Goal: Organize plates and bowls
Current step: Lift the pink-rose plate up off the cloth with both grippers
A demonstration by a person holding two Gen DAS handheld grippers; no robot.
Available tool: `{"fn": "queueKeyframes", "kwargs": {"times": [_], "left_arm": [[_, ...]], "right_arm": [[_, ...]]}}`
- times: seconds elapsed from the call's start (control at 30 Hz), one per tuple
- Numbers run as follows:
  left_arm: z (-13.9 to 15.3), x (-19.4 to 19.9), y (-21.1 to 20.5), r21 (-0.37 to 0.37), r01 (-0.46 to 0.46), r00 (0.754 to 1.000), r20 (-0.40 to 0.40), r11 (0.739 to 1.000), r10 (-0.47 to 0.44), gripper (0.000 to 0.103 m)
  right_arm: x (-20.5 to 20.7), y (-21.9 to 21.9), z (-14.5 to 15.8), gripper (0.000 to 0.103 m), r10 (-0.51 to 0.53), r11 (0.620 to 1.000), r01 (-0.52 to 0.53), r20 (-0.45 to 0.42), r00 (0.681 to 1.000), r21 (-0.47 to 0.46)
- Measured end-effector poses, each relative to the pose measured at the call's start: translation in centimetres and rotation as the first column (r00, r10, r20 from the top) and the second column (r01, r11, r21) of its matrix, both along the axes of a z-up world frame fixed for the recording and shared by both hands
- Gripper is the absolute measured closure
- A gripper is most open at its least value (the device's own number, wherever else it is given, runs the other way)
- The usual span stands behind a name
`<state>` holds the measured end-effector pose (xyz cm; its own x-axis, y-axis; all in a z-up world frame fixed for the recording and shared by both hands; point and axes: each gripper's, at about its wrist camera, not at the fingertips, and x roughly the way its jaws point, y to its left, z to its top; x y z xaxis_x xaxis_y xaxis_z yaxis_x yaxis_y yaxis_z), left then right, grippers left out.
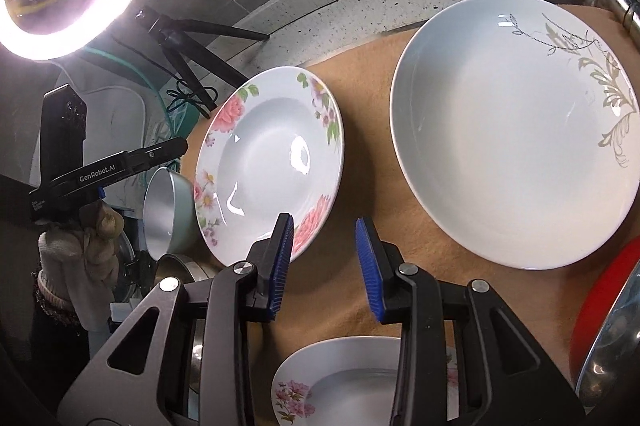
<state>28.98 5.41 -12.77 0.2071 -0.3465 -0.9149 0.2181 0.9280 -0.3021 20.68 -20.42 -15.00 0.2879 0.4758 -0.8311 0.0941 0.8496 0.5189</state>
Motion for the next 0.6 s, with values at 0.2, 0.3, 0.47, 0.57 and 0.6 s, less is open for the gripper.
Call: {"fn": "queueKeyframes", "kwargs": {"times": [0.2,0.3,0.47,0.57,0.6], "left_arm": [[-1.0,1.0,-0.6,0.03,0.022,0.999,-0.027,0.999,-0.021,0.081],[-1.4,1.2,-0.9,0.033,0.029,0.999,-0.038,0.999,-0.028,0.081],[-1.9,1.5,-1.1,0.033,0.033,0.998,-0.057,0.999,-0.031,0.081],[-2.2,1.6,-1.3,0.031,0.039,0.997,-0.066,0.999,-0.036,0.081],[-2.3,1.6,-1.4,0.03,0.039,0.997,-0.069,0.999,-0.037,0.081]], "right_arm": [[0.2,-0.3,-0.6,0.071,-0.022,1.0,0.021,-0.022,1.0,-0.013],[0.4,-0.5,-0.9,0.072,-0.03,0.999,0.029,-0.028,0.999,-0.018],[0.9,-0.4,-1.4,0.075,-0.03,0.999,0.03,-0.04,0.999,-0.015],[1.1,-0.2,-1.8,0.08,-0.023,1.0,0.023,-0.047,0.999,-0.007],[1.1,0.0,-1.8,0.08,-0.02,1.0,0.02,-0.047,0.999,-0.007]]}}
